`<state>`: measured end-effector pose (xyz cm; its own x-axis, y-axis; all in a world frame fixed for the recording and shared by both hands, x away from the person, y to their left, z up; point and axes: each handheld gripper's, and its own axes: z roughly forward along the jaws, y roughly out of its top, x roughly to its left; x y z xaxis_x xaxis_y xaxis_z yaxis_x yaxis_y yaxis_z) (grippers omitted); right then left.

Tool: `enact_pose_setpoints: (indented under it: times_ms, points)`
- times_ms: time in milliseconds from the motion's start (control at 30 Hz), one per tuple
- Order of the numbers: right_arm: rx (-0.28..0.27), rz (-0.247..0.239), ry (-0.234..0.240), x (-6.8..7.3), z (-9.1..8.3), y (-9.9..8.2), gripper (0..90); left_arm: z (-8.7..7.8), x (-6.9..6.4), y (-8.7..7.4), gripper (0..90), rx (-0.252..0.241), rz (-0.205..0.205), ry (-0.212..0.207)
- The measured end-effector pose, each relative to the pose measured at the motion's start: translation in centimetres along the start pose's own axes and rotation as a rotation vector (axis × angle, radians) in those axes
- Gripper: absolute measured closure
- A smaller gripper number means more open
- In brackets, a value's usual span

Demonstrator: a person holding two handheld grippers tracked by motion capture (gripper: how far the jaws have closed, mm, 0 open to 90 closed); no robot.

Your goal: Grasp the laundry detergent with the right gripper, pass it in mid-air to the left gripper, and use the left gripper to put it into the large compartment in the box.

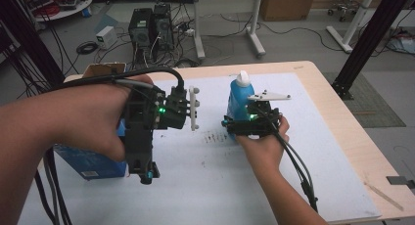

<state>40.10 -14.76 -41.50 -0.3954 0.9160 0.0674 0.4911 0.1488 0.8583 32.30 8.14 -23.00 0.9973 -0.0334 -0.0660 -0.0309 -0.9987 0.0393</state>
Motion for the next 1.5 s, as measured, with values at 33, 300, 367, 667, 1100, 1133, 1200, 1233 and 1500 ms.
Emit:
enact_pose_setpoints:
  times_ms: [33, 300, 367, 667, 1100, 1133, 1200, 1233, 1500]
  points:
    - [-0.010, 0.001, 0.001, 0.07, 0.03, -0.01, 1.0, 0.14, 0.01, -0.04, 1.7, -0.007, -0.005, -0.001]
    - [-0.049, -0.013, 0.003, 0.42, 0.30, -0.16, 5.2, 0.14, 0.15, -0.14, 1.7, 0.003, -0.001, -0.005]
    - [-0.049, -0.015, 0.000, 0.41, 0.34, -0.17, 5.9, 0.17, 0.16, -0.17, 1.7, 0.003, -0.001, -0.005]
    - [-0.068, 0.005, -0.007, 0.14, 0.75, -0.30, 15.0, 0.34, 0.24, -0.45, 1.7, 0.004, -0.010, -0.011]
    - [-0.098, 0.002, -0.026, 0.39, 0.62, -0.25, 25.5, 0.34, 0.23, -0.34, 1.7, 0.008, -0.005, -0.011]
    - [-0.098, 0.002, -0.026, 0.39, 0.62, -0.25, 25.5, 0.34, 0.23, -0.34, 1.7, 0.008, -0.005, -0.011]
    - [-0.096, -0.001, -0.029, 0.40, 0.69, -0.29, 25.5, 0.37, 0.21, -0.39, 1.7, 0.007, -0.006, -0.010]
    - [-0.095, 0.000, -0.032, 0.39, 0.71, -0.30, 25.5, 0.35, 0.24, -0.39, 1.7, 0.008, -0.005, -0.010]
    - [-0.092, -0.006, -0.040, 0.65, 0.82, -0.40, 27.0, 0.31, 0.24, -0.50, 1.7, 0.011, -0.012, -0.010]
